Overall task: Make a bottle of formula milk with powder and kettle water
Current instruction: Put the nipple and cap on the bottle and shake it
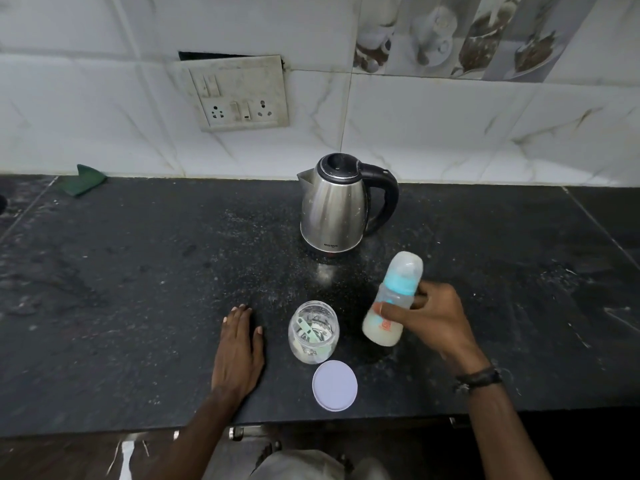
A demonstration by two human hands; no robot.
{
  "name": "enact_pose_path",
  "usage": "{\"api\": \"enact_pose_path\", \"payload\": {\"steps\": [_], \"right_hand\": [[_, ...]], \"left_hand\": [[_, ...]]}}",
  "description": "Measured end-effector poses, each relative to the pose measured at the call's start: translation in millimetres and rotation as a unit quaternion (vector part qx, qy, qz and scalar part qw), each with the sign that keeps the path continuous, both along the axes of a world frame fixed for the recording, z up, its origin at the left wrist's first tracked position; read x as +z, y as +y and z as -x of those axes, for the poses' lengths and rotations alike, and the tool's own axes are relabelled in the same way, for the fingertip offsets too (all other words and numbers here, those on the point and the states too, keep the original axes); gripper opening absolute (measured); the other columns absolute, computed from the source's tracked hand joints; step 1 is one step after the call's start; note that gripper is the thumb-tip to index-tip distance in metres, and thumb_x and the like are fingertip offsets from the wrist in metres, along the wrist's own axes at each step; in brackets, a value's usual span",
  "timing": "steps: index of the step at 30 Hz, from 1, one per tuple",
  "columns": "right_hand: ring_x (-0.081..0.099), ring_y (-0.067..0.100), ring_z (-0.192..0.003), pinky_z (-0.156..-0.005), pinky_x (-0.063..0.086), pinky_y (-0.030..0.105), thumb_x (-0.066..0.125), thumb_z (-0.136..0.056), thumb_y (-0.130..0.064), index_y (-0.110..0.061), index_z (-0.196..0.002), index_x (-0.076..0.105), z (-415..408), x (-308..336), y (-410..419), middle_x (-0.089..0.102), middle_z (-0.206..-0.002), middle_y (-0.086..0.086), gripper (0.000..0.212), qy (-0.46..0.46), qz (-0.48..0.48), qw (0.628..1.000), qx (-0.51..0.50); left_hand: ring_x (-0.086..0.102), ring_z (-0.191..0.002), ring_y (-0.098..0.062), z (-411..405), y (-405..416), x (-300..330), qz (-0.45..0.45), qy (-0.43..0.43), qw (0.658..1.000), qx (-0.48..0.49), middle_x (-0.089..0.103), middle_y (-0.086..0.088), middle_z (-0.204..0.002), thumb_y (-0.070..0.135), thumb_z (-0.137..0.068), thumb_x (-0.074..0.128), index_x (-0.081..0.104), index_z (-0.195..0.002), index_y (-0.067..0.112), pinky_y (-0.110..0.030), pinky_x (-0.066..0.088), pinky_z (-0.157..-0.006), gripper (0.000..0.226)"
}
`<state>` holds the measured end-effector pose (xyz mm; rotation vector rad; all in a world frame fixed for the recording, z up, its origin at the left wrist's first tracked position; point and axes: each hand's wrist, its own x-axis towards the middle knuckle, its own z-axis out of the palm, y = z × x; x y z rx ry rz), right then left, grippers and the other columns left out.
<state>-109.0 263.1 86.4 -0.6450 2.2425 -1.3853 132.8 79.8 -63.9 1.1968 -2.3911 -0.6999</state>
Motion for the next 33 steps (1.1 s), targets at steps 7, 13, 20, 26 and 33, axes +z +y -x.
{"api": "enact_pose_path", "payload": {"steps": [7,13,20,26,33], "right_hand": [[0.074,0.014,-0.074,-0.071,0.061,0.04,0.092,-0.056,-0.033,-0.019,-0.084,0.074,1.5,-3.5,5.8,0.077,-0.079,0.0,0.037,-0.002,-0.022,0.999,-0.028],[0.072,0.013,-0.071,-0.066,0.058,0.036,0.091,-0.051,-0.051,-0.022,-0.084,0.074,10.8,8.2,15.0,0.076,-0.075,-0.003,0.047,0.06,-0.12,0.991,-0.024],[0.071,0.012,-0.067,-0.067,0.059,0.041,0.083,-0.046,-0.062,-0.023,-0.08,0.074,24.7,23.4,21.8,0.074,-0.069,-0.007,0.052,0.105,-0.159,0.981,-0.037],[0.07,0.017,-0.072,-0.069,0.059,0.043,0.085,-0.05,-0.058,-0.021,-0.081,0.072,28.0,30.5,20.4,0.074,-0.075,-0.004,0.05,0.113,-0.207,0.971,-0.029],[0.069,0.012,-0.066,-0.064,0.057,0.036,0.086,-0.051,-0.054,-0.022,-0.077,0.071,29.5,36.9,17.2,0.072,-0.07,-0.006,0.044,0.111,-0.217,0.97,0.007]], "left_hand": [[0.041,-0.138,-0.035,0.2,0.7,-0.8,0.008,0.017,1.0,0.004,0.048,-0.022,-0.144,0.025,-0.096,0.04,0.051,-0.134,-0.004,-0.049,0.028,-0.118,0.049],[0.04,-0.139,-0.034,-0.9,0.9,-1.9,0.006,0.019,1.0,0.008,0.047,-0.021,-0.145,0.026,-0.096,0.039,0.05,-0.135,-0.004,-0.049,0.027,-0.119,0.05],[0.042,-0.137,-0.036,-0.5,0.9,-3.0,0.003,0.029,0.999,0.017,0.049,-0.022,-0.143,0.024,-0.097,0.037,0.051,-0.134,-0.005,-0.048,0.026,-0.119,0.049],[0.042,-0.137,-0.035,-1.4,1.9,-2.8,0.001,0.028,0.999,0.018,0.049,-0.022,-0.143,0.024,-0.097,0.038,0.051,-0.134,-0.004,-0.049,0.027,-0.118,0.049],[0.041,-0.137,-0.034,-1.7,2.6,0.6,0.0,0.027,1.0,0.015,0.049,-0.021,-0.143,0.023,-0.098,0.04,0.051,-0.134,-0.004,-0.051,0.029,-0.118,0.046]]}}
